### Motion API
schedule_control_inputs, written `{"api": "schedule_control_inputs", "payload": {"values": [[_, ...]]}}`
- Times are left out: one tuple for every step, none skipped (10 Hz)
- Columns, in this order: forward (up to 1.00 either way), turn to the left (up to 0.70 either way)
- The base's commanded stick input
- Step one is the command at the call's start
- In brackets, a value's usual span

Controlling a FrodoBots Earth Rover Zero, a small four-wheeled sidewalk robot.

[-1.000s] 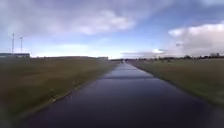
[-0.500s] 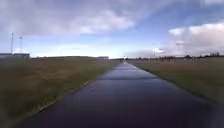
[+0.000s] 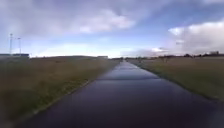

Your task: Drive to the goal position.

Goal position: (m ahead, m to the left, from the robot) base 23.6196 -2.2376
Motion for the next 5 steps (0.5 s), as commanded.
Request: {"api": "schedule_control_inputs", "payload": {"values": [[1.00, 0.00], [1.00, 0.00], [1.00, 0.00], [1.00, 0.00], [1.00, 0.00]]}}
